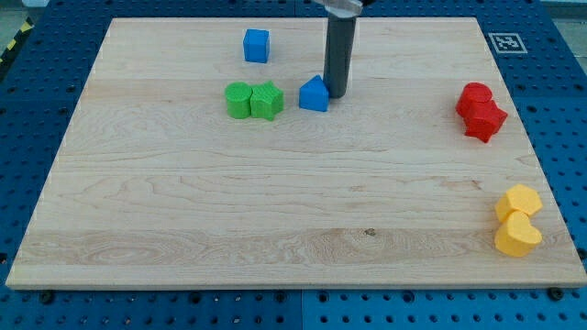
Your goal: Place blue triangle to the right of the green star
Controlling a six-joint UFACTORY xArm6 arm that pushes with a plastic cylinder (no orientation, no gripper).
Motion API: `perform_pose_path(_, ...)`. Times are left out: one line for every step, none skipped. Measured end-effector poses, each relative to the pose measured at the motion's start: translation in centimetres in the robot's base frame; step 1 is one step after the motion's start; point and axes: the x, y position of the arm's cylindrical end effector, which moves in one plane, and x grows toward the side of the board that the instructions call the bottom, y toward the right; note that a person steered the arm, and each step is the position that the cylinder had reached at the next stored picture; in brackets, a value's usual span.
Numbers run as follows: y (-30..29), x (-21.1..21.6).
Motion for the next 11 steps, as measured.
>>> perform_pose_path(-0.4, -2.0)
perform_pose_path(-0.4, -3.7)
perform_pose_path(-0.4, -3.7)
perform_pose_path(-0.4, -3.6)
perform_pose_path(-0.5, -3.3)
perform_pose_path(-0.5, -2.5)
perform_pose_path(-1.0, -1.9)
perform_pose_path(-1.3, -1.6)
perform_pose_path(-1.3, -1.9)
perform_pose_path(0.5, -4.2)
perform_pose_path(5.0, -4.9)
